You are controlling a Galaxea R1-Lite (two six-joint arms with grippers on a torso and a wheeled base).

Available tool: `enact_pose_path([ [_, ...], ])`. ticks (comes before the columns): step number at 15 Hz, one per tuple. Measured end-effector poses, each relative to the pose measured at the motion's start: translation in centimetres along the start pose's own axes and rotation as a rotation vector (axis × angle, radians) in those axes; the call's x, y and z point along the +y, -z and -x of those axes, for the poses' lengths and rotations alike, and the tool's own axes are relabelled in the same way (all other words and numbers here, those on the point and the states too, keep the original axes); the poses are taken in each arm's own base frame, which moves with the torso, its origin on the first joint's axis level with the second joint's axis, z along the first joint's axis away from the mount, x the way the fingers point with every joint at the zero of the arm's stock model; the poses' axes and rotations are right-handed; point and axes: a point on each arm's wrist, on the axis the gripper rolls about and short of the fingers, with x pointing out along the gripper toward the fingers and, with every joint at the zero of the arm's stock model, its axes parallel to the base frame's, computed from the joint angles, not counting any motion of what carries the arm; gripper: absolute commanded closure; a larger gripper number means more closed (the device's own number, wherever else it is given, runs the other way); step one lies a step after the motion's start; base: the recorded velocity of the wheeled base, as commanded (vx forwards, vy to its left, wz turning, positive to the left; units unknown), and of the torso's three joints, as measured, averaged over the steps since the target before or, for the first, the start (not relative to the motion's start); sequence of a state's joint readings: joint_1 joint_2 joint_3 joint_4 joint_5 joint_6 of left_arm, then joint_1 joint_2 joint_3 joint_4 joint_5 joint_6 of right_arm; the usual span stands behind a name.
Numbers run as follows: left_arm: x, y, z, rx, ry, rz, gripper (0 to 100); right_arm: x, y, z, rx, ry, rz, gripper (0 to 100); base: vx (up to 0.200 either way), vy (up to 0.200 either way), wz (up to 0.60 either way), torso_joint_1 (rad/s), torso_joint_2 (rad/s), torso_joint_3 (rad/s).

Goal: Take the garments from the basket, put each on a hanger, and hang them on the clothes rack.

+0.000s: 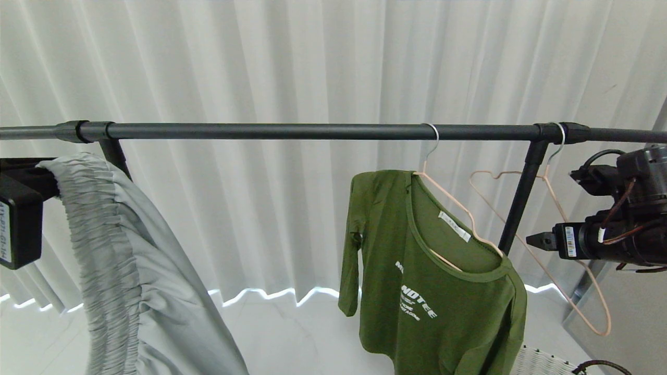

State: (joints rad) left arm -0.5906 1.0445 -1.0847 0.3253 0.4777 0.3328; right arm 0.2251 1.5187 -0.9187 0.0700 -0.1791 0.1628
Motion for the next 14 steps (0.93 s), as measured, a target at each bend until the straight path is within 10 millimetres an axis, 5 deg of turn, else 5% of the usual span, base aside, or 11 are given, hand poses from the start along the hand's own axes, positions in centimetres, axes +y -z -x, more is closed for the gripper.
enact_pose_path([
  [4, 0.04, 0.07, 0.23, -0.006, 0.003, 0.002, 100, 0.04, 0.28, -0.46, 0.026, 0.005, -0.007, 0, 0.000, 0.000, 0.00, 0.000, 0.00, 0.000],
  [5, 0.05, 0.08, 0.25, -0.007, 0.003, 0.002, 100, 0.04, 0.29, -0.50, 0.027, 0.005, -0.007, 100, 0.000, 0.000, 0.00, 0.000, 0.00, 0.000],
  [14, 0.08, 0.09, 0.31, -0.009, 0.002, 0.003, 100, -0.05, 0.47, -0.27, 0.044, 0.010, -0.011, 100, 0.000, 0.000, 0.00, 0.000, 0.00, 0.000],
])
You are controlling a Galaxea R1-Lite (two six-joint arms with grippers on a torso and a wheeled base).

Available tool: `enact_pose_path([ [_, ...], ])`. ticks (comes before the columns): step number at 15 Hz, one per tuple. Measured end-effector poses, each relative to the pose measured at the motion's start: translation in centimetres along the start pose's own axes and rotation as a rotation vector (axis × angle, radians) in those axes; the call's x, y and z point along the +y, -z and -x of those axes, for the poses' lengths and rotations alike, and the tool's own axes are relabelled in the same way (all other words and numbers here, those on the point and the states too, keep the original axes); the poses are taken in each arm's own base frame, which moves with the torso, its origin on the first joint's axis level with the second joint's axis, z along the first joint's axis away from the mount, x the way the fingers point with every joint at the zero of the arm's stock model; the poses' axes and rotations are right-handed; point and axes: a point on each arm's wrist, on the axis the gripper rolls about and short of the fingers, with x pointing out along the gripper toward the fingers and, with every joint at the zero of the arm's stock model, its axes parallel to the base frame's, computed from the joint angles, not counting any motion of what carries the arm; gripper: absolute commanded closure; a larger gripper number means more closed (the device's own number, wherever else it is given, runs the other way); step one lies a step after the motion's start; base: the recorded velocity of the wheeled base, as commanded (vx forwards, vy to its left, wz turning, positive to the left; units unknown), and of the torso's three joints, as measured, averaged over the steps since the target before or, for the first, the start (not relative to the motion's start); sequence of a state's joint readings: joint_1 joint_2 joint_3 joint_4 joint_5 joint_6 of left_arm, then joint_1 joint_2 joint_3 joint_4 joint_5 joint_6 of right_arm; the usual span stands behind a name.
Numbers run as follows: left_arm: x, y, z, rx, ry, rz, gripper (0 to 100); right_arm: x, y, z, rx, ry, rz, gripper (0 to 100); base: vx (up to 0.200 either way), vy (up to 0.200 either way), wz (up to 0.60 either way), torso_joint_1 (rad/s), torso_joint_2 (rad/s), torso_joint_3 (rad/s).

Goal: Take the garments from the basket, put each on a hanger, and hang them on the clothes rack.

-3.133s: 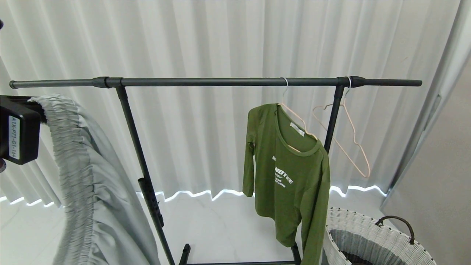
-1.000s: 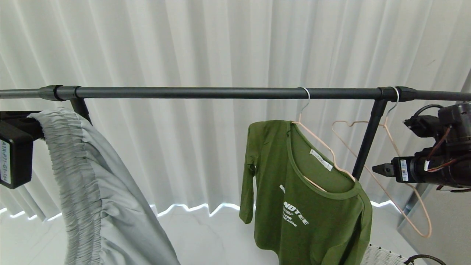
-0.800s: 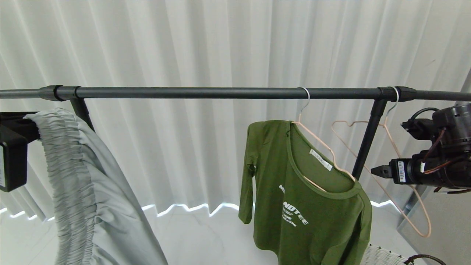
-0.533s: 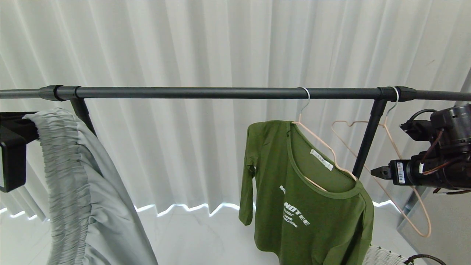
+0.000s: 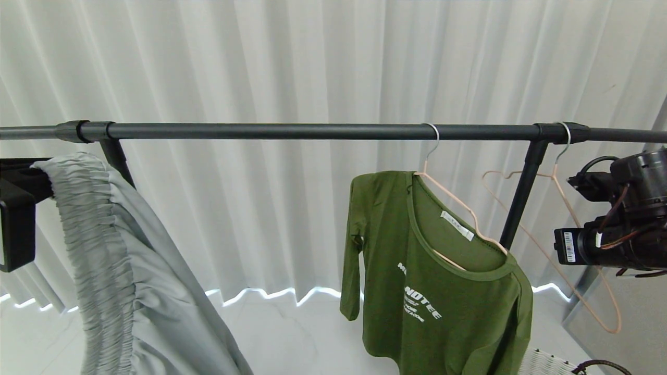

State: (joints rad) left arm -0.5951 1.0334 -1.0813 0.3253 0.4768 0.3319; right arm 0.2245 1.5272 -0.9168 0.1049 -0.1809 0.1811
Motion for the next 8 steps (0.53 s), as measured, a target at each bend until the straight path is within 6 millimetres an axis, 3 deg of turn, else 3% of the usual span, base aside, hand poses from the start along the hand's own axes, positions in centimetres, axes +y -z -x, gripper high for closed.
enact_pose_path([
  [8, 0.0, 0.0, 0.0, 0.001, 0.002, -0.002, 100, -0.3, -0.4, 2.7, -0.082, -0.020, -0.010, 100, 0.000, 0.000, 0.00, 0.000, 0.00, 0.000],
])
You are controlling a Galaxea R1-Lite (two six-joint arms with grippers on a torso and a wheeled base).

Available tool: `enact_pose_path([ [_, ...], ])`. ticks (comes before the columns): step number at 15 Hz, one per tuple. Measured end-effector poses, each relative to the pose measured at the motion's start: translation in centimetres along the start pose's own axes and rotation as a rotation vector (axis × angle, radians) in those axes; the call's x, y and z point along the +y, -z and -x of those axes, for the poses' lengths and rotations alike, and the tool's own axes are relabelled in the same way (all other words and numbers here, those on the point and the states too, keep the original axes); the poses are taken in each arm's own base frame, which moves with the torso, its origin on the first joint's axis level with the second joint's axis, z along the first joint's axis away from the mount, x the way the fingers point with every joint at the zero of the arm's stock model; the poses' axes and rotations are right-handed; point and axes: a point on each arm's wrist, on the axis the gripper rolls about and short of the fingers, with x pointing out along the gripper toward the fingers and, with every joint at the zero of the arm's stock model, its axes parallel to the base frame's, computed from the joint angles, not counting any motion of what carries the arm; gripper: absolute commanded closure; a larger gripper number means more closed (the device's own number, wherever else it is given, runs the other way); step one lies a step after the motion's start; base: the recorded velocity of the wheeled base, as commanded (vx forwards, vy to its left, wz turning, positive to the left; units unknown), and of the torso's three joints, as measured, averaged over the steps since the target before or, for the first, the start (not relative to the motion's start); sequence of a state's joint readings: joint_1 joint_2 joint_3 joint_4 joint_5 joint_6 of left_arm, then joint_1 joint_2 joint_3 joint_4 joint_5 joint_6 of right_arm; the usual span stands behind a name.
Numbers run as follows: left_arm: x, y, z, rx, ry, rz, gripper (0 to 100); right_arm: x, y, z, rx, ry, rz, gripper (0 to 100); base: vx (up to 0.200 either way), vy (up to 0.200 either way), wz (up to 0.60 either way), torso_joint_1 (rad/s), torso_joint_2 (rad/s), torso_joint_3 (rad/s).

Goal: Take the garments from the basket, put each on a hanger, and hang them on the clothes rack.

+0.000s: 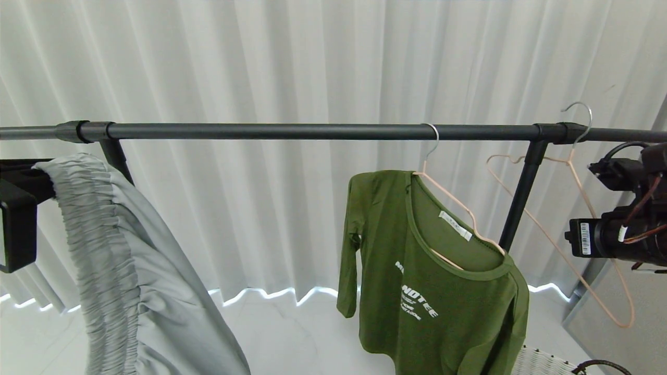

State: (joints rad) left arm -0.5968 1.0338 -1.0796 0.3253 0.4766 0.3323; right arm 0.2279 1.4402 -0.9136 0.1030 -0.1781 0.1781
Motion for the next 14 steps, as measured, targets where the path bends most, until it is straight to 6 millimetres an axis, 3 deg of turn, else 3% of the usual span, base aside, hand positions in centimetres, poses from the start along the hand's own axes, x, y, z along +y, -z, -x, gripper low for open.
enact_pose_path([
  [2, 0.0, 0.1, 0.0, 0.002, 0.000, -0.001, 100, -0.2, 0.4, 1.0, -0.014, -0.002, -0.002, 100, 0.000, 0.000, 0.00, 0.000, 0.00, 0.000],
  [10, -0.2, 0.4, -0.1, 0.013, 0.002, -0.022, 100, -2.0, 5.7, 5.9, -0.032, -0.008, 0.004, 100, -0.200, 0.000, 0.00, 0.001, 0.00, 0.007],
  [14, -0.2, 0.5, -0.2, 0.019, 0.002, -0.024, 100, -2.5, 6.9, 7.3, -0.034, -0.009, 0.010, 100, -0.200, 0.000, 0.00, 0.004, 0.00, 0.005],
])
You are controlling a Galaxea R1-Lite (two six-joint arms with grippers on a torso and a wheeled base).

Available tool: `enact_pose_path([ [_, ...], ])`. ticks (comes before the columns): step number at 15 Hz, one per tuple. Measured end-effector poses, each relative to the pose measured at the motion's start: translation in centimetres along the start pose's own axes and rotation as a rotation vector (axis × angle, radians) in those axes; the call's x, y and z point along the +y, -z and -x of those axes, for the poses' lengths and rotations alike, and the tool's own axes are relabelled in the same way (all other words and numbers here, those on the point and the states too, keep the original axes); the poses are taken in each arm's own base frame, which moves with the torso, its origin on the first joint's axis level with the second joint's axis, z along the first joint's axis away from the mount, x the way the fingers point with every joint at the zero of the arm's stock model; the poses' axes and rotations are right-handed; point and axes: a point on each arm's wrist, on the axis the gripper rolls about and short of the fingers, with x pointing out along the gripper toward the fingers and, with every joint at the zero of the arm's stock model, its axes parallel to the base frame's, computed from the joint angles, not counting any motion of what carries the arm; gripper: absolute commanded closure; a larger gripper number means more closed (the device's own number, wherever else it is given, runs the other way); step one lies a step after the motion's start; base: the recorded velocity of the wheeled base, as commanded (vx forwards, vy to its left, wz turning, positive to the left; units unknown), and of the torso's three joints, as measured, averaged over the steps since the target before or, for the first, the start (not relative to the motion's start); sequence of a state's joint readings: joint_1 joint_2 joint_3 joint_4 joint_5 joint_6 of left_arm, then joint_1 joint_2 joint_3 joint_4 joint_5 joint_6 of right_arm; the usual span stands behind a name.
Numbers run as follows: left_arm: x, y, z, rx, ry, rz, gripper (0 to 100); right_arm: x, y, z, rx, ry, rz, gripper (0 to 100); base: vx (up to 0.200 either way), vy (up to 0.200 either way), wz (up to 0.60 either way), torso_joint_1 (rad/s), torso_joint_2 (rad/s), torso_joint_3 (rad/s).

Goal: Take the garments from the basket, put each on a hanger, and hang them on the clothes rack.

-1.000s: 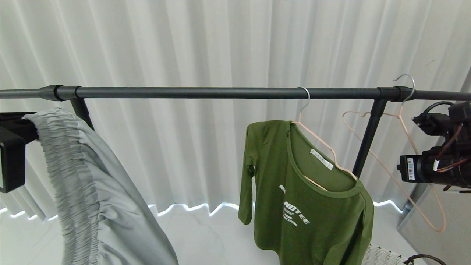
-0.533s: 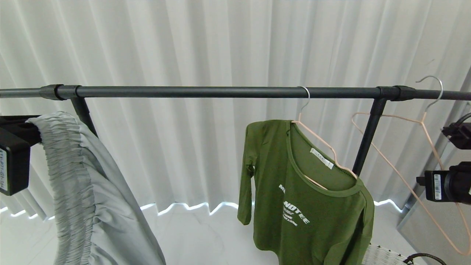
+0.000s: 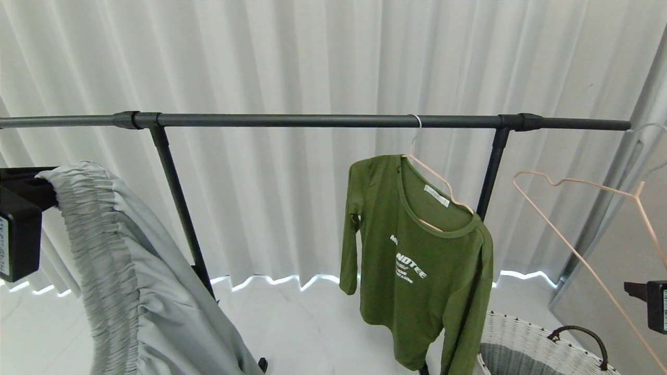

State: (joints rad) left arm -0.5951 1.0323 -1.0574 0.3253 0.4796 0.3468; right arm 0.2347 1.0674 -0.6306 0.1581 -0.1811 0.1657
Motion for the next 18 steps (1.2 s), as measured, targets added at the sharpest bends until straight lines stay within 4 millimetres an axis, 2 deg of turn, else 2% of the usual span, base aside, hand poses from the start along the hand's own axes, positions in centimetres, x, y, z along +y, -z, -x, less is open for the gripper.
enact_pose_path([
  [2, -0.1, 0.2, -0.1, 0.008, 0.002, -0.004, 100, -0.1, 0.0, 0.3, -0.016, -0.005, 0.004, 100, -0.200, 0.000, 0.00, 0.005, 0.00, 0.005],
  [8, -0.3, 0.4, -0.3, 0.019, 0.007, -0.011, 100, 1.6, -0.5, 1.5, -0.087, -0.138, 0.078, 100, 0.000, 0.000, 0.00, 0.000, 0.00, 0.000],
  [18, -0.3, 0.4, -0.3, 0.018, 0.007, -0.012, 100, 3.8, 0.2, 3.3, -0.121, -0.353, 0.182, 100, 0.000, 0.200, 0.00, 0.004, 0.00, 0.004],
])
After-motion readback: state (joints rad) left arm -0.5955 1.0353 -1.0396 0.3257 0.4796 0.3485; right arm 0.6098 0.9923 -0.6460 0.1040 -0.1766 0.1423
